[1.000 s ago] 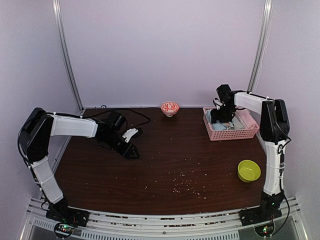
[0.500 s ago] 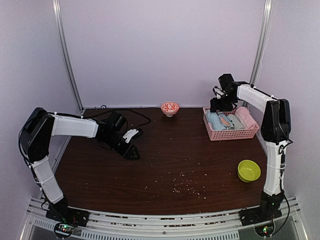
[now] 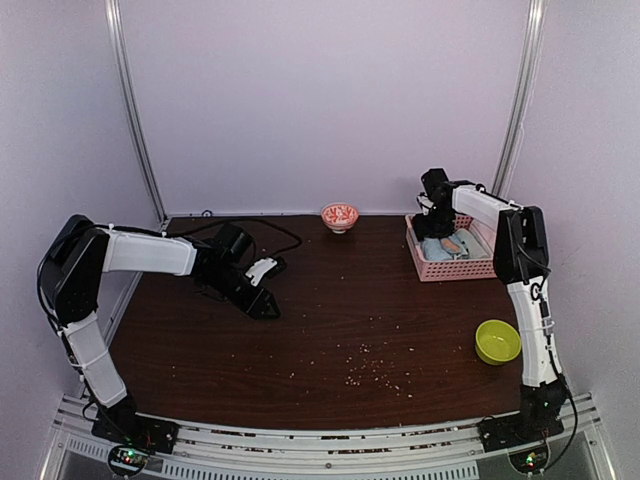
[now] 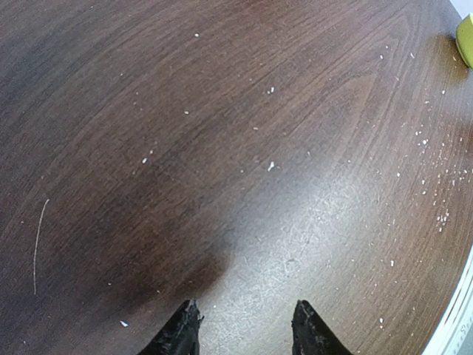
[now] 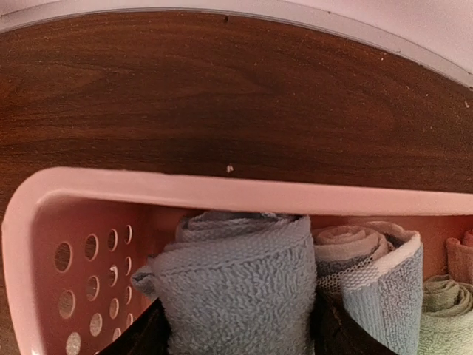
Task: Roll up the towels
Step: Adjust the towel in the bin.
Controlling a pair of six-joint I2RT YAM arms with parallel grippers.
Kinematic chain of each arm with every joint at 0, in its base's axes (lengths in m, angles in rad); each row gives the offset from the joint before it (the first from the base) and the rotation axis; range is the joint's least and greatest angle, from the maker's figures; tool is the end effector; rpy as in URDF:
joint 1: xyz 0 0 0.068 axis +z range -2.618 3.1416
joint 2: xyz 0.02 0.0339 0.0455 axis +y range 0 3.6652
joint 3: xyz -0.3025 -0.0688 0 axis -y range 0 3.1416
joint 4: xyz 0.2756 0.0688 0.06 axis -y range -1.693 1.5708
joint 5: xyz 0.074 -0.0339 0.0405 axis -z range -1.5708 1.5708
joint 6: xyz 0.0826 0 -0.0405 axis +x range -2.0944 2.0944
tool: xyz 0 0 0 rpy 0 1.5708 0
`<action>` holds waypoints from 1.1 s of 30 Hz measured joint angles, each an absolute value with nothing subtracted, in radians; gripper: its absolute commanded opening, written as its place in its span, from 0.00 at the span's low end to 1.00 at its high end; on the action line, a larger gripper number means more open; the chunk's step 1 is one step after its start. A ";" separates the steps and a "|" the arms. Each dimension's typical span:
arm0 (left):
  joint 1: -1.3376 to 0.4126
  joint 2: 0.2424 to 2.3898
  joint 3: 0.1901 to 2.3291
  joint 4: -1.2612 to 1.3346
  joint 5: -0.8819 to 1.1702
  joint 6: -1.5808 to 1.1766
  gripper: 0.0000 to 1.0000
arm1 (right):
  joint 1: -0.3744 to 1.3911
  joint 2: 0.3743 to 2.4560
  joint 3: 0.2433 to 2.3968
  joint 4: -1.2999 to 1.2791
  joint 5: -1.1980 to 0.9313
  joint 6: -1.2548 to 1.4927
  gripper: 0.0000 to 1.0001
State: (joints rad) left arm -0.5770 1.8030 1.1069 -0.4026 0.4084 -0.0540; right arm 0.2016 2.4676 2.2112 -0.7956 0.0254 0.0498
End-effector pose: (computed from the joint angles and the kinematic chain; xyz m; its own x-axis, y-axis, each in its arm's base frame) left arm 0.3238 -0.2499 0.1438 -0.7805 0.4489 -0.4350 0.6108 0.6959 -0.3777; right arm 0.6037 0.1212 0.1545 -0.8591 -0.1248 -0.4963 -0.1452 0.9894 0.0027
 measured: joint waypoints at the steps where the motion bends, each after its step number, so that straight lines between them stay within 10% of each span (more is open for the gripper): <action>1: -0.577 1.803 1.107 -0.403 0.408 -0.054 0.43 | 0.202 2.467 2.211 -0.796 0.033 0.048 0.63; 18: -0.577 1.814 1.107 -0.405 0.425 -0.054 0.43 | 0.205 2.200 2.101 -0.843 -0.052 -0.013 0.66; 26: -0.577 1.814 1.107 -0.405 0.428 -0.054 0.43 | 0.160 2.177 2.059 -0.850 -0.054 -0.046 0.07; 33: -0.577 1.814 1.107 -0.406 0.429 -0.054 0.43 | 0.099 2.142 1.899 -0.844 -0.047 -0.054 0.00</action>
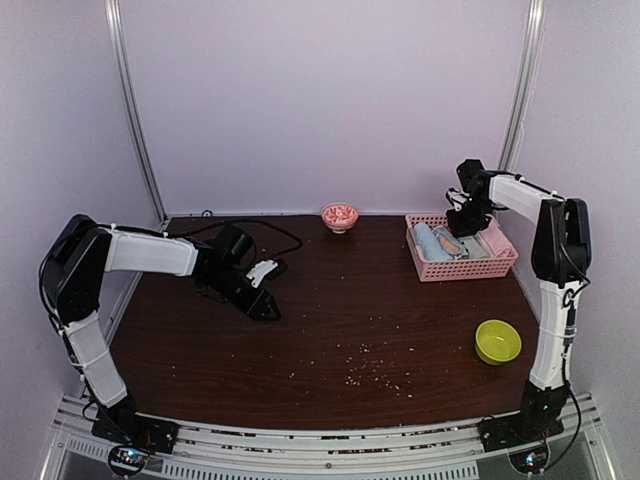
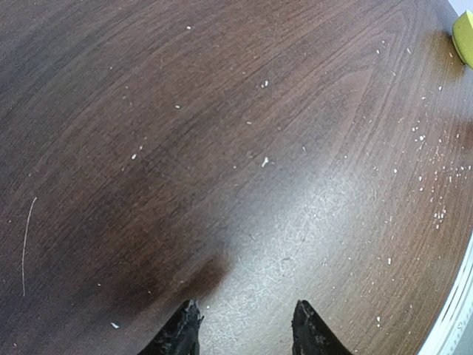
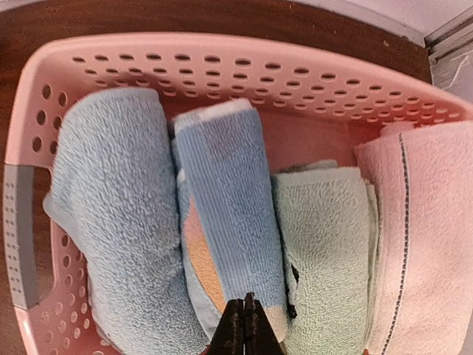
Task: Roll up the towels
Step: Adjust the towel in the bin, then reset both arms
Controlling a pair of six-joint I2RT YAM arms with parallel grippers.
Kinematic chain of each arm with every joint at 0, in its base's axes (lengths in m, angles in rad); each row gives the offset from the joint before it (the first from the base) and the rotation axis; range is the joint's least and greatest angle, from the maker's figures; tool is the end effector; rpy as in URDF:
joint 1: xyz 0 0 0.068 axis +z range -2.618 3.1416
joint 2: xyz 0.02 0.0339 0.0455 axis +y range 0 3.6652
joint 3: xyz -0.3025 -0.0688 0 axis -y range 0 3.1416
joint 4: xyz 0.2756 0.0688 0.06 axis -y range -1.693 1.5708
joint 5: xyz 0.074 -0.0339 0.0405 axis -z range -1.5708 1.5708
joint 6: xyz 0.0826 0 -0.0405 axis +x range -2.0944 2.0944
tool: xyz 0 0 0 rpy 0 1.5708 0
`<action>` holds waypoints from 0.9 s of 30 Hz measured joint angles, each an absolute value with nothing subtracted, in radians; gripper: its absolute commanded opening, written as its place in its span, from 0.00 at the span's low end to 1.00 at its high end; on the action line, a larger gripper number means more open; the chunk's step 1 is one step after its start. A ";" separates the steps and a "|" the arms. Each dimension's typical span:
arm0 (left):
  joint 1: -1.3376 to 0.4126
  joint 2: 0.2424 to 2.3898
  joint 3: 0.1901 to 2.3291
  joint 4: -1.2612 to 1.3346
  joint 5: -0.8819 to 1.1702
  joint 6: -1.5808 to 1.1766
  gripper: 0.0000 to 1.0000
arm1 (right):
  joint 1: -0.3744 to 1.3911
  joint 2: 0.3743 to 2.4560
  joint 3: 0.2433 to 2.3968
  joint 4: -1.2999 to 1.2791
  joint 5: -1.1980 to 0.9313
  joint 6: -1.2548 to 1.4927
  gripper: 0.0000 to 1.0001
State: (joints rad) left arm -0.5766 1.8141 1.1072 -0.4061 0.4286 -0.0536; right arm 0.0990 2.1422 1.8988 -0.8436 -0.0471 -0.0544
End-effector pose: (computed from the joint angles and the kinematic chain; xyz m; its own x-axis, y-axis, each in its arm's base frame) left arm 0.3227 -0.2508 0.1399 -0.7857 0.4529 -0.4214 0.6086 0.6876 -0.3959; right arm 0.5353 0.0571 0.2212 -0.8730 -0.1413 -0.4667 -0.1682 0.9856 0.0163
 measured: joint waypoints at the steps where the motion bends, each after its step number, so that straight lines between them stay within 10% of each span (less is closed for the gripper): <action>1: -0.577 1.814 1.107 -0.407 0.429 -0.054 0.43 | 0.096 2.141 1.882 -0.842 -0.045 -0.054 0.00; 13: -0.577 1.814 1.107 -0.413 0.431 -0.054 0.43 | 0.100 2.140 1.804 -0.841 -0.086 -0.057 0.01; 25: -0.577 1.723 1.170 -0.467 0.272 -0.048 0.57 | 0.100 1.806 1.703 -0.756 -0.165 -0.112 0.63; 27: -0.577 1.689 1.230 -0.482 0.180 -0.039 0.90 | 0.100 1.723 1.650 -0.677 -0.172 -0.107 0.95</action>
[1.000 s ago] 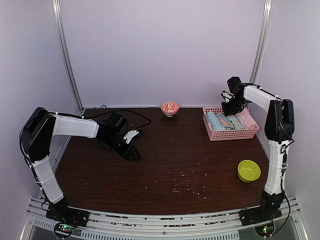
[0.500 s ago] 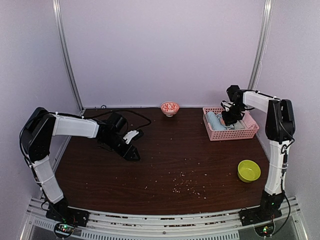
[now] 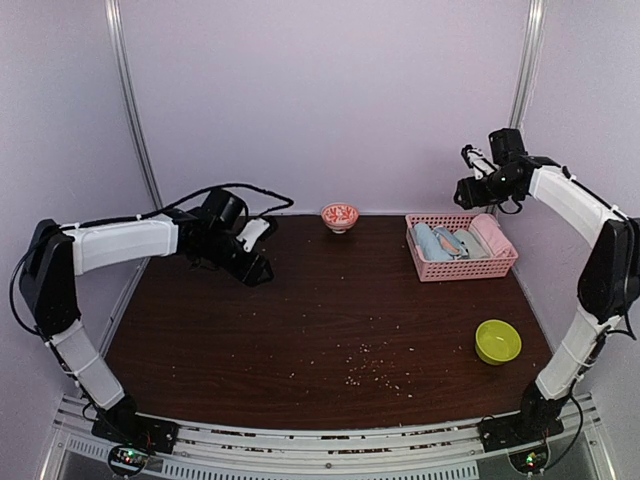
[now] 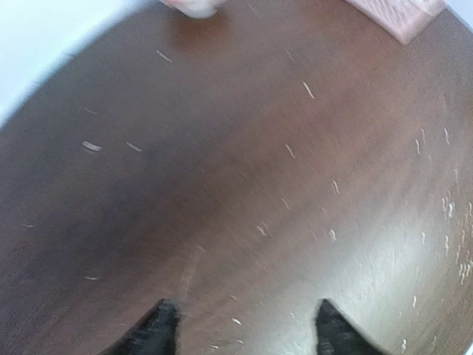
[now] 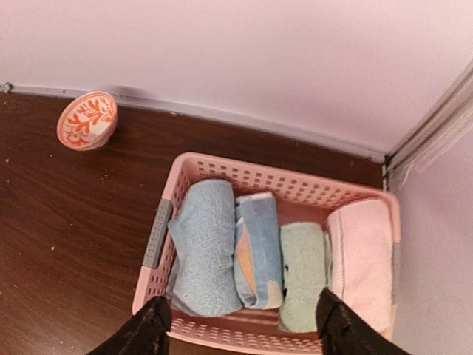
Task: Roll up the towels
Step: Reset both arms
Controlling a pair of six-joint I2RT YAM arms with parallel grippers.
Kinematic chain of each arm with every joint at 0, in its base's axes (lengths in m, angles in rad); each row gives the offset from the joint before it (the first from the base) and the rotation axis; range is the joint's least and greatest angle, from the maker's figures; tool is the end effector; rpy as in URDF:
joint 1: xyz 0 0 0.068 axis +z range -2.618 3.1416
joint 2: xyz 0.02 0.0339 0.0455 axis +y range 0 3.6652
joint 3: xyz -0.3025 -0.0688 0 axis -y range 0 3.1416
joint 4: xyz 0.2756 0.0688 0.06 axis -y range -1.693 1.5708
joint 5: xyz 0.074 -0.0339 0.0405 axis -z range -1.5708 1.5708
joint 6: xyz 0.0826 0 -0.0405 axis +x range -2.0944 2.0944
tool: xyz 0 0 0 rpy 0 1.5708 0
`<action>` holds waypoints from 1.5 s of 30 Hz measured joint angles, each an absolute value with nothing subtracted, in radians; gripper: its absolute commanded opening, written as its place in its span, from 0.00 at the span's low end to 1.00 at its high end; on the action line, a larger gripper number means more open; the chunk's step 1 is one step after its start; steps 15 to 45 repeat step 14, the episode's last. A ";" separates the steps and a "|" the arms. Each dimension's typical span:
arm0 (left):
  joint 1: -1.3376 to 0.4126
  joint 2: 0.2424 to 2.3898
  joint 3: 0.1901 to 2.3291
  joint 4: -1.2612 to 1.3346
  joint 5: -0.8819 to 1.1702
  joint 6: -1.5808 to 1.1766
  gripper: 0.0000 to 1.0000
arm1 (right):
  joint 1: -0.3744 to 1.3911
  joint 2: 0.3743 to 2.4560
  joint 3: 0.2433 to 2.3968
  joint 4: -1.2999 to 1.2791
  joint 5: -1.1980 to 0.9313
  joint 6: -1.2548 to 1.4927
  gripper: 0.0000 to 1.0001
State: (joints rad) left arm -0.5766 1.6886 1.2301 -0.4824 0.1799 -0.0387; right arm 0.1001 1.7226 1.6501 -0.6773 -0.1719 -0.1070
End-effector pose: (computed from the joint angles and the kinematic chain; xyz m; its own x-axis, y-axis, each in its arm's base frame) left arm 0.3446 -0.2417 0.2203 -0.7011 0.4105 -0.5830 0.5981 0.7838 -0.1673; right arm 0.4550 0.0599 0.3465 -0.6504 -0.1711 -0.7401 -0.2942 0.9550 0.0377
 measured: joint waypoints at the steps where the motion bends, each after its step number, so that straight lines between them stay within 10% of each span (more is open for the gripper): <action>1: -0.577 1.672 1.269 -0.488 0.128 -0.030 0.97 | 0.100 1.682 1.614 -0.624 -0.173 -0.110 0.99; 14: -0.577 1.514 1.439 -0.393 -0.300 0.054 0.98 | 0.100 1.479 1.309 -0.164 -0.113 0.031 1.00; 45: -0.577 1.514 1.439 -0.393 -0.300 0.054 0.98 | 0.100 1.479 1.309 -0.164 -0.113 0.031 1.00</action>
